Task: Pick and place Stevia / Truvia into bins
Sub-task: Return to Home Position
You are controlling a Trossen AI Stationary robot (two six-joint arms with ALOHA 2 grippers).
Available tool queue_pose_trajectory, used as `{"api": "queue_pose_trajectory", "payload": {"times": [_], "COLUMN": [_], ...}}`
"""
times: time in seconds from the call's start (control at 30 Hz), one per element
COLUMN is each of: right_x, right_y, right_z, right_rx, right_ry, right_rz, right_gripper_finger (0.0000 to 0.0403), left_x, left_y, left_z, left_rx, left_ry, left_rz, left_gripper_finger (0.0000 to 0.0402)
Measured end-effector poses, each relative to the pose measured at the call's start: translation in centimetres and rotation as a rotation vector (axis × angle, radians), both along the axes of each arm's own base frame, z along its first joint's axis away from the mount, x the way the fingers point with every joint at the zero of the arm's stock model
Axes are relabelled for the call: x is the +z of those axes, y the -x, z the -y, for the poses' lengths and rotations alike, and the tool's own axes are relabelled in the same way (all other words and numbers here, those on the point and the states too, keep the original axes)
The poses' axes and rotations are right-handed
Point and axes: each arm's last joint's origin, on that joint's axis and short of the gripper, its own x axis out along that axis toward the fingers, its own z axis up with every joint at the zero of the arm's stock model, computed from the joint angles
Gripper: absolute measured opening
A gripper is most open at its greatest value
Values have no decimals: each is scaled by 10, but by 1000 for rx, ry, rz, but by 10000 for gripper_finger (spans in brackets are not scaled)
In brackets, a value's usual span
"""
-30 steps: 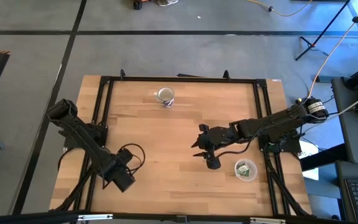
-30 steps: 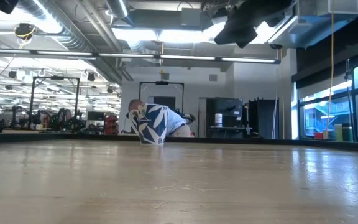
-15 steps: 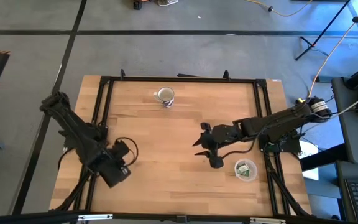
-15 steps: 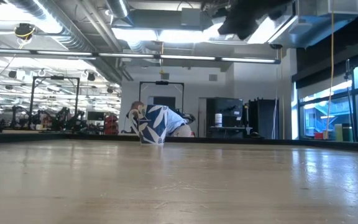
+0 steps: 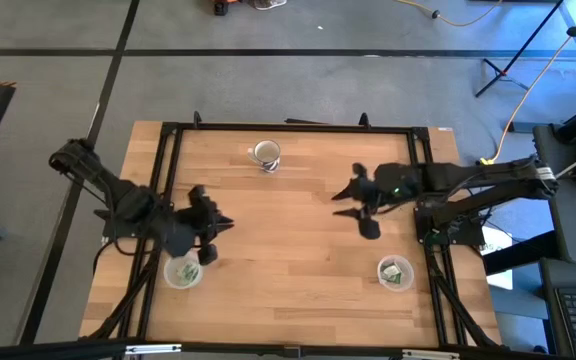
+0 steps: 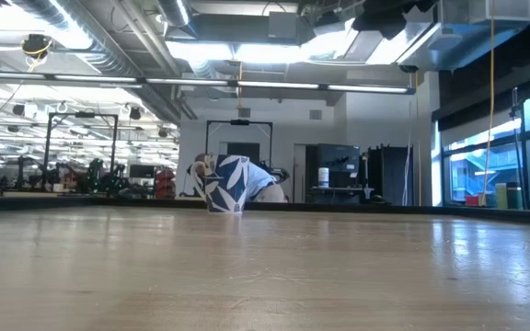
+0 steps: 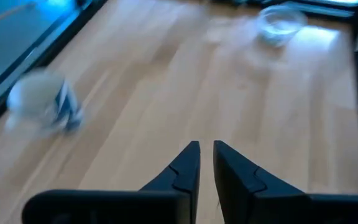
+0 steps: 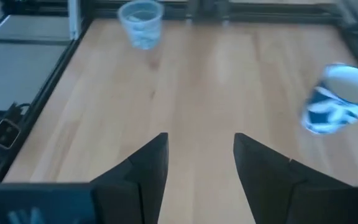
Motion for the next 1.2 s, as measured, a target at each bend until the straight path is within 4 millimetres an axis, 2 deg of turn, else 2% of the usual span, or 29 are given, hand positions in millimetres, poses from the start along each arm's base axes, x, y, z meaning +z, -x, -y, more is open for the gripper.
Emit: {"api": "queue_pose_trajectory", "payload": {"times": [0.13,0.27,0.33,0.43,0.57,0.67,0.93,1.2], "right_x": [9,1,-7,-18,-32,-41,-63,-83], "right_y": [20,44,54,70,91,106,136,155], "right_z": [11,19,22,25,31,36,43,41], "right_rx": [-102,-202,-224,-240,-276,-302,-360,-318], "right_ry": [-4,-26,-47,-52,-48,-26,-5,-8], "right_rz": [44,79,102,129,168,209,305,382], "right_gripper_finger": [184,184,184,184,184,184,184,184], "left_x": [14,26,29,38,39,29,-30,-74], "left_y": [-24,-41,-37,-20,9,31,72,92], "left_z": [-12,-32,-47,-68,-81,-85,-94,-96], "left_rx": [-193,-401,-399,-325,-268,-217,-185,-229], "left_ry": [-31,-99,-116,-127,-133,-145,-99,-100], "left_rz": [75,150,142,143,198,270,461,634], "left_gripper_finger": [33,28,24,17,6,2,4,4]}}
